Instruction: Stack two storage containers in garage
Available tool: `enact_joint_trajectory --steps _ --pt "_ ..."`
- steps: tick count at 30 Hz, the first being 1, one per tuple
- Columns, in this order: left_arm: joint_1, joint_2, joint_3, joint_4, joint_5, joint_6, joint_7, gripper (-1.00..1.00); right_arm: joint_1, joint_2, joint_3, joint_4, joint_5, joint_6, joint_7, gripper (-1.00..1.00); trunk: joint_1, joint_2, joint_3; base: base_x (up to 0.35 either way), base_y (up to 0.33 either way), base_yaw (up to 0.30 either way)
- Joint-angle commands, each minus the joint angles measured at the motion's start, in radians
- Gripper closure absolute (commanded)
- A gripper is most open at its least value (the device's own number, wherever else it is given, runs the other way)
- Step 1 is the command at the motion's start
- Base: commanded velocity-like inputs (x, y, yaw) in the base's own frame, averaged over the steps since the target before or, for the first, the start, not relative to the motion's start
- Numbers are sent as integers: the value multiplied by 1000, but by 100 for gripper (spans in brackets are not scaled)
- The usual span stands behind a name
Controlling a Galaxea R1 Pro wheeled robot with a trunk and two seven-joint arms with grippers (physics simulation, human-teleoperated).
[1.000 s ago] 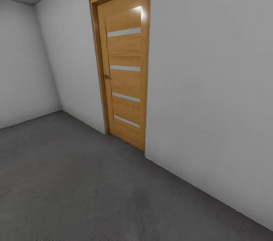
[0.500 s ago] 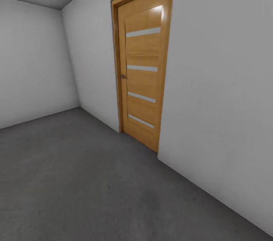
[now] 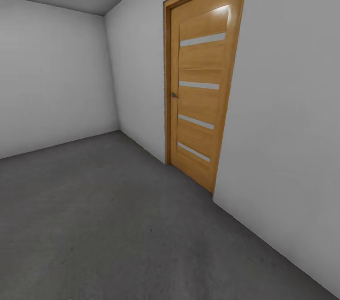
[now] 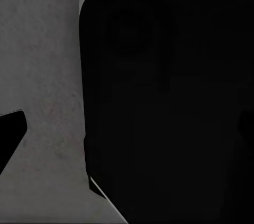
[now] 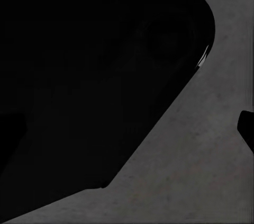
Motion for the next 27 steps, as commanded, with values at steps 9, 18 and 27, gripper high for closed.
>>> enact_joint_trajectory --steps 9,18,27 --pt "0 0 -1 0 0 -1 0 -100 0 0 2 0 -1 -2 0 -100 0 0 -1 0 0 271" --pt "0 0 0 -1 0 -1 0 -100 0 -4 2 0 -1 -2 0 -100 0 0 -1 0 0 150" --pt "0 0 -1 0 0 -1 0 -100 0 -5 3 0 1 -5 2 -100 0 0 -1 0 0 8"
